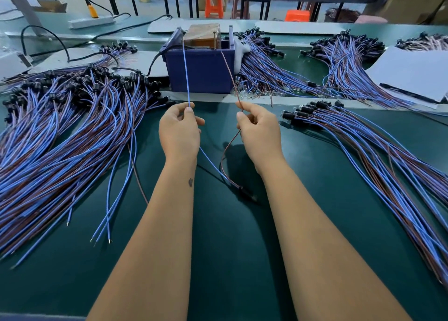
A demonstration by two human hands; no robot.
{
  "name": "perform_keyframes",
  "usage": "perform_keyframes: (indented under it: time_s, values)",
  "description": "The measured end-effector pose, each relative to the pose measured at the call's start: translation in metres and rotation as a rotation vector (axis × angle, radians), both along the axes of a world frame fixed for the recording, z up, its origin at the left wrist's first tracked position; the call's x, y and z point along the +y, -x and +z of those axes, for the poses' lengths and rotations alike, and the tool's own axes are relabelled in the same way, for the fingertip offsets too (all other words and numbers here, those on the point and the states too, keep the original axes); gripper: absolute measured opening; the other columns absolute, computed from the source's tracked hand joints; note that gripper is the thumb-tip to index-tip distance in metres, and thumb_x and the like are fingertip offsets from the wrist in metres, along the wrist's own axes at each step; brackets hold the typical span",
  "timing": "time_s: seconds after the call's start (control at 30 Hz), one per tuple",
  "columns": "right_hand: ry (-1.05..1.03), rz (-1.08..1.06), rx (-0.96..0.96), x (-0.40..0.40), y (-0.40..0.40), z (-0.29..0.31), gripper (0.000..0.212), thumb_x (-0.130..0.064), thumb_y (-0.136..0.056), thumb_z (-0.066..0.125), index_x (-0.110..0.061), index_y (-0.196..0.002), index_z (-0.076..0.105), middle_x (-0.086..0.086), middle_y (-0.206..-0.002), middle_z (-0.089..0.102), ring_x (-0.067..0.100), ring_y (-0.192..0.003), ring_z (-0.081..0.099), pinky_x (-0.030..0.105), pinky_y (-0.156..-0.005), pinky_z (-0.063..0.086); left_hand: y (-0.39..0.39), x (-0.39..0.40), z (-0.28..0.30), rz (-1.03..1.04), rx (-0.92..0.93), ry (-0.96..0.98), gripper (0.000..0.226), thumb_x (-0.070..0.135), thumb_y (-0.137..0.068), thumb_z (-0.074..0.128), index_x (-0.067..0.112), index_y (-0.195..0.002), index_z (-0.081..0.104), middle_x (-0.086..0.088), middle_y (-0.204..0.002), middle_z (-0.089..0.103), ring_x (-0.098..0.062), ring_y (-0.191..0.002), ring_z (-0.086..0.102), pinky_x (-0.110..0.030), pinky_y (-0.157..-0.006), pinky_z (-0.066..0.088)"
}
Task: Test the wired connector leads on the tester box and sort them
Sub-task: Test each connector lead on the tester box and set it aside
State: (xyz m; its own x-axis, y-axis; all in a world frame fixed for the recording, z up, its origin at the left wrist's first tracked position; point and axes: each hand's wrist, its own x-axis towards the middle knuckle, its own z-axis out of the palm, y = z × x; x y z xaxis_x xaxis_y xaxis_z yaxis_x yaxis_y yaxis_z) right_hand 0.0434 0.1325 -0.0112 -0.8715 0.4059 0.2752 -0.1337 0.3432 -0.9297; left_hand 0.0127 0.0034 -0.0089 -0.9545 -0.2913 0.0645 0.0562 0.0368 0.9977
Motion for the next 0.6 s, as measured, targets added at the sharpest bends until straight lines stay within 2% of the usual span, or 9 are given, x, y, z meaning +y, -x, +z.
perform_keyframes:
  time_s: [0.1,0.2,0.33,0.43,0.5,0.6]
  values:
    - [0.065,0.011,0.007,0.0003,-0.0001,-0.0003,0.029,-0.018,-0.097,0.054,-0.029,-0.121,0.066,-0.004,-0.063,0.057,0.004,-0.051,0.046,0.029,-0.065,0.043,0.0039,-0.0030,-0.0029,0.023,0.002,0.003,0.018,0.019,-0.101,0.046,0.023,-0.101,0.064,0.011,-0.059,0.064,-0.001,-0.044,0.049,-0.020,-0.053,0.043]
    - [0.088,0.017,0.001,-0.0015,-0.0003,-0.0008,0.030,-0.018,-0.098,0.053,-0.029,-0.123,0.065,-0.006,-0.057,0.054,0.002,-0.046,0.046,0.028,-0.063,0.043,0.0066,-0.0037,-0.0053,0.032,0.011,0.041,0.018,0.020,-0.100,0.046,0.024,-0.102,0.064,0.012,-0.058,0.064,-0.003,-0.049,0.051,-0.023,-0.056,0.045]
    - [0.124,0.039,-0.022,-0.0025,-0.0009,0.0021,0.039,-0.007,-0.098,0.042,-0.024,-0.126,0.063,-0.013,-0.057,0.050,0.002,-0.049,0.043,0.023,-0.058,0.041,0.0074,-0.0021,-0.0072,0.011,0.040,0.139,0.019,0.023,-0.100,0.045,0.027,-0.105,0.063,0.013,-0.062,0.065,-0.008,-0.058,0.054,-0.024,-0.060,0.047]
    - [0.154,0.058,-0.048,-0.0017,-0.0008,0.0044,0.050,0.001,-0.092,0.037,-0.024,-0.128,0.061,-0.002,-0.063,0.049,0.015,-0.056,0.040,0.032,-0.058,0.040,0.0083,-0.0025,-0.0074,0.021,0.054,0.154,0.020,0.023,-0.101,0.045,0.025,-0.110,0.063,0.011,-0.064,0.066,-0.008,-0.060,0.055,-0.026,-0.063,0.050]
    - [0.152,0.062,-0.045,-0.0018,-0.0010,0.0049,0.048,-0.001,-0.094,0.039,-0.025,-0.129,0.060,0.001,-0.066,0.049,0.019,-0.060,0.040,0.035,-0.060,0.042,0.0090,-0.0033,-0.0072,0.034,0.059,0.147,0.020,0.022,-0.101,0.045,0.023,-0.111,0.063,0.010,-0.066,0.066,-0.009,-0.062,0.056,-0.028,-0.066,0.051]
    - [0.144,0.059,-0.027,-0.0034,-0.0005,0.0047,0.041,-0.005,-0.098,0.043,-0.024,-0.130,0.060,0.001,-0.068,0.051,0.015,-0.059,0.045,0.032,-0.061,0.046,0.0095,-0.0039,-0.0069,0.044,0.060,0.128,0.019,0.021,-0.101,0.045,0.023,-0.110,0.062,0.010,-0.066,0.066,-0.009,-0.063,0.056,-0.030,-0.069,0.053]
